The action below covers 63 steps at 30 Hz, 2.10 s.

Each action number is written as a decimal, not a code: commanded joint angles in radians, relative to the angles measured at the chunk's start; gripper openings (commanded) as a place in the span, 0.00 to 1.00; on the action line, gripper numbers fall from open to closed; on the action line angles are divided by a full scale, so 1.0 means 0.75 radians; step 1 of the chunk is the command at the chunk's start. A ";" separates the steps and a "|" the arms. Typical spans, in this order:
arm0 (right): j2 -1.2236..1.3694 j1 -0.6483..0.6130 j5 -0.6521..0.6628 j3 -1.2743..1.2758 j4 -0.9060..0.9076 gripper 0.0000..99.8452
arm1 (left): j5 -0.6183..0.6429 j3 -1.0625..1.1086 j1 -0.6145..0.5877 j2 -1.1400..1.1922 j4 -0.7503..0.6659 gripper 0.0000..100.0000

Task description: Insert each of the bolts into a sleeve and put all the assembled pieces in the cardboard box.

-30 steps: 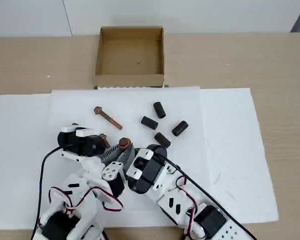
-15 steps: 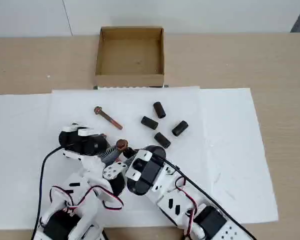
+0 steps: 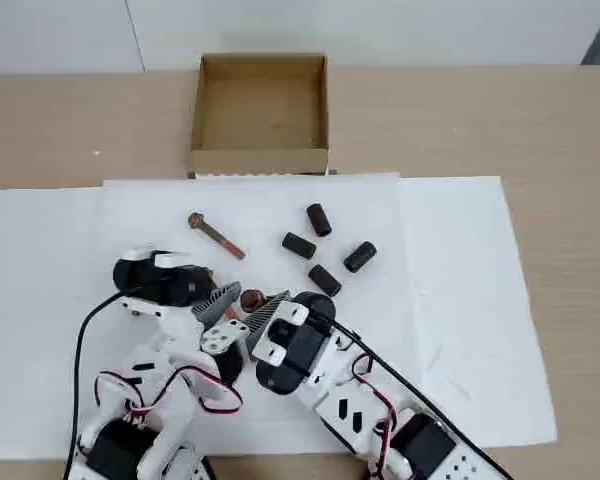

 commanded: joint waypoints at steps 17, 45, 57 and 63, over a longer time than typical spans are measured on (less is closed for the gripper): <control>-0.024 0.214 0.000 -0.031 -0.005 0.00 | -0.264 -0.277 -0.309 -0.002 -0.051 0.00; 1.402 0.560 -0.499 -1.291 0.058 0.00 | -0.544 0.304 -0.604 -0.008 -0.057 0.00; 2.227 0.625 -0.153 -1.876 -0.251 0.00 | -0.544 0.304 -0.604 -0.008 -0.057 0.00; 2.573 0.627 0.051 -2.181 -0.357 0.00 | -0.544 0.304 -0.604 -0.008 -0.057 0.00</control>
